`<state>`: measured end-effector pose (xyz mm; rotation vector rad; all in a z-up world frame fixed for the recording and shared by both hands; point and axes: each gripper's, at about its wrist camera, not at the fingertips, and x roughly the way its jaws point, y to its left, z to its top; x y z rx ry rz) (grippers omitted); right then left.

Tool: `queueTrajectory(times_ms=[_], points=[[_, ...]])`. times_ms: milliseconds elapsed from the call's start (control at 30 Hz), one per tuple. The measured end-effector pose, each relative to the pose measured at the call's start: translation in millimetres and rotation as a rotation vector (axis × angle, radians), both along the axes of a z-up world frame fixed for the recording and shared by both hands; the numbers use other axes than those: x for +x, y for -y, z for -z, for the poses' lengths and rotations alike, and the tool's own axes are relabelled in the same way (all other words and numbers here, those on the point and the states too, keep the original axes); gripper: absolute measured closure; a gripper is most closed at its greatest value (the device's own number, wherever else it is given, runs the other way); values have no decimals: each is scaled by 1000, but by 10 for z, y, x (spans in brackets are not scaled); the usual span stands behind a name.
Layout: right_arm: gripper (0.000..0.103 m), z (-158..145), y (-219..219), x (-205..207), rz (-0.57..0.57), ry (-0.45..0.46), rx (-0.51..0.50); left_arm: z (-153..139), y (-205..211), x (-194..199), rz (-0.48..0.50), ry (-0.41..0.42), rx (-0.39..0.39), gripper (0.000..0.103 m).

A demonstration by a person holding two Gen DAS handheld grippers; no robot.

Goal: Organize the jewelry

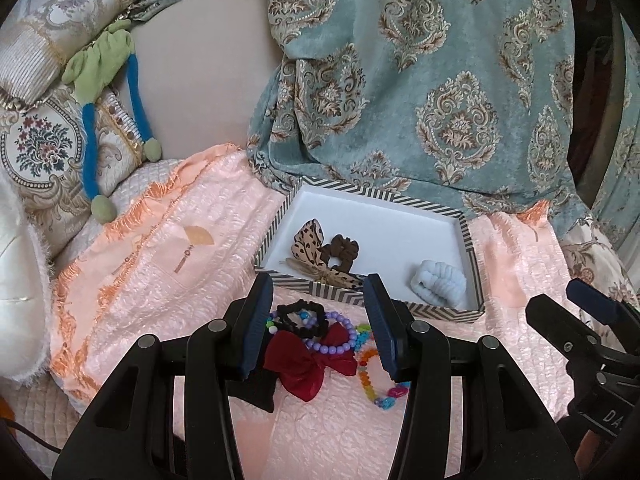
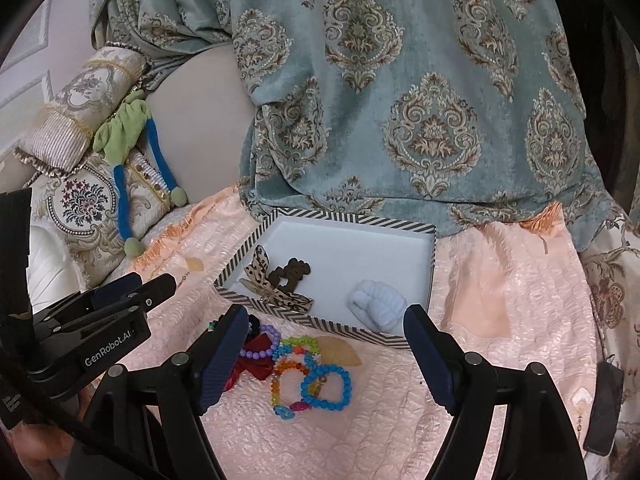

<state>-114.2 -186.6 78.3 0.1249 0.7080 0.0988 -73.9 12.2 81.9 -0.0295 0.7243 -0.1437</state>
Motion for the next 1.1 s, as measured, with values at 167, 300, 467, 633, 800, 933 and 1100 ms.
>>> queueTrajectory(times_ms=[167, 300, 467, 633, 800, 933, 1100], points=[[25, -63, -48, -55, -2, 10, -15, -29, -34, -55, 2, -2, -22, 56], [25, -98, -65, -90, -2, 15, -21, -52, -55, -101, -2, 5, -23, 56], [25, -129, -84, -112, -5, 19, -23, -81, -70, -156, -3, 16, -20, 56], [25, -144, -120, -133, -14, 19, -33, -92, -97, -177, -7, 21, -20, 56], [24, -154, -125, -141, -15, 20, -32, -97, -112, -187, -12, 26, -16, 56], [24, -156, -118, -130, -14, 14, -28, -102, -118, -193, -16, 33, -6, 56], [24, -164, -131, -103, -19, 11, -35, -85, -125, -166, -21, 30, 1, 56]])
